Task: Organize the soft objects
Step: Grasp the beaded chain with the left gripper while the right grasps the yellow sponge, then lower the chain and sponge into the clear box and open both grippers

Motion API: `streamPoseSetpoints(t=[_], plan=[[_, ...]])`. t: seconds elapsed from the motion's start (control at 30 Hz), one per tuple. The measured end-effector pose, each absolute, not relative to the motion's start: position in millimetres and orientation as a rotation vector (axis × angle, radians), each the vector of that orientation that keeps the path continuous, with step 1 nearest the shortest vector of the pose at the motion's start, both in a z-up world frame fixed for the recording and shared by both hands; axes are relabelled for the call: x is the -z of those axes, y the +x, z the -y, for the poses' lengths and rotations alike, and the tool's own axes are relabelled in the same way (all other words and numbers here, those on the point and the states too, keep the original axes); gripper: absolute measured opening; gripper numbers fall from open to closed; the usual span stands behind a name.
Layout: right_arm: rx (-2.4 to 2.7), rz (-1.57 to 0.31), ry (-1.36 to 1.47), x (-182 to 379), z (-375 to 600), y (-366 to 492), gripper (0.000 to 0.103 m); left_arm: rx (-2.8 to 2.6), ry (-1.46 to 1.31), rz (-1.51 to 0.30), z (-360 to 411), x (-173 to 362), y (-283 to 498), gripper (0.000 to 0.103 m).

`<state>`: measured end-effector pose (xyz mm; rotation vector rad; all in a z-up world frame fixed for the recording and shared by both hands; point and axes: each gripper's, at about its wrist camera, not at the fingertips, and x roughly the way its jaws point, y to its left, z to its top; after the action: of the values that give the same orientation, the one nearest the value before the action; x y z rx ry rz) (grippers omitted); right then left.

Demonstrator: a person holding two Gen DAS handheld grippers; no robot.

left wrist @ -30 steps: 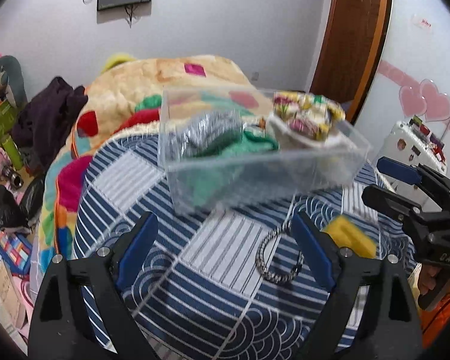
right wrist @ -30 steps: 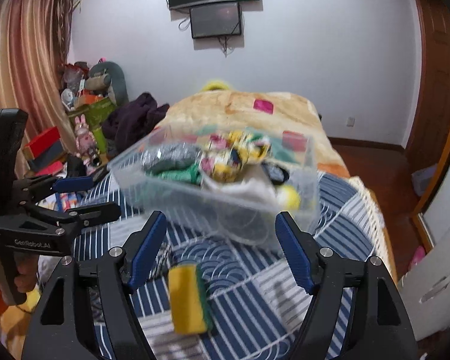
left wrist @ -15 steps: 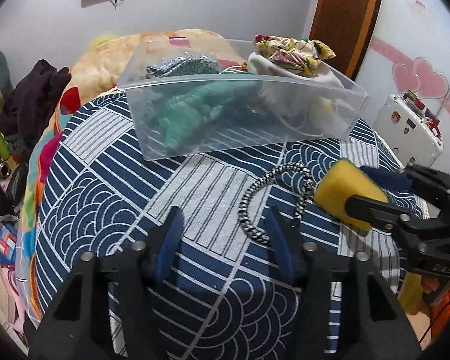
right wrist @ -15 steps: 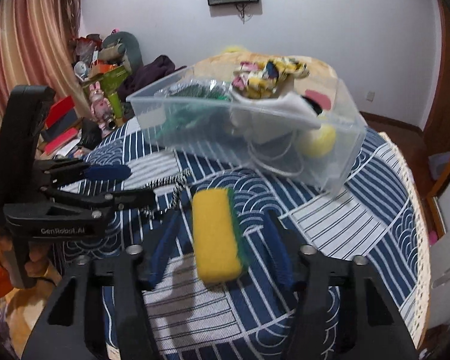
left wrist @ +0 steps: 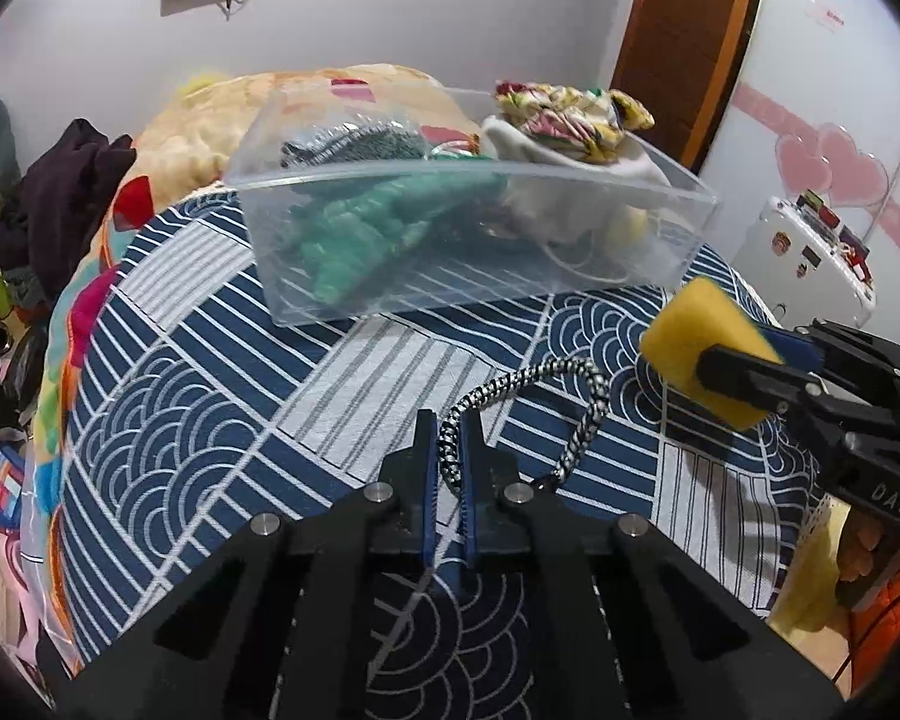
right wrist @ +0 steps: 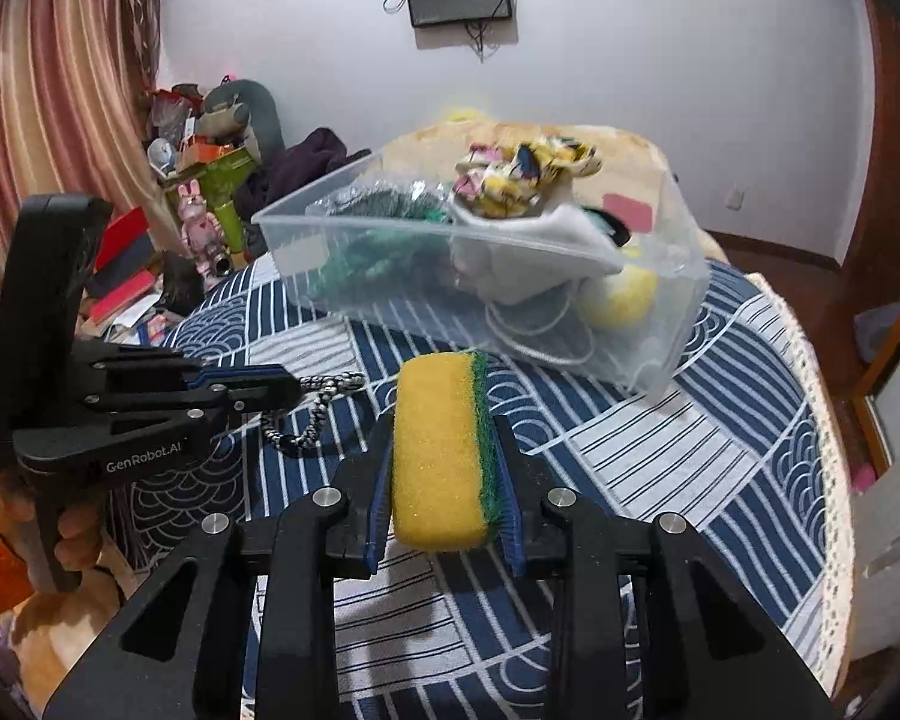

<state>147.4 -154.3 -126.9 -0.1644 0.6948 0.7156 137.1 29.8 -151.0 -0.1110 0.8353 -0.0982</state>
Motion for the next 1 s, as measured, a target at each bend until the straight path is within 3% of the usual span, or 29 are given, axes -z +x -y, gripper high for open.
streamPoseSetpoints(t=[0.57,1.0], plan=[[-0.678,-0.536,-0.098,75.0,159.8,158.6,0.027,0.04,-0.11,-0.635,-43.6,83.4,137.3,0.006],[-0.719,-0.479,-0.067,58.4,114.4,182.1,0.027,-0.043,-0.181,-0.594,-71.6,74.0,179.8,0.006]])
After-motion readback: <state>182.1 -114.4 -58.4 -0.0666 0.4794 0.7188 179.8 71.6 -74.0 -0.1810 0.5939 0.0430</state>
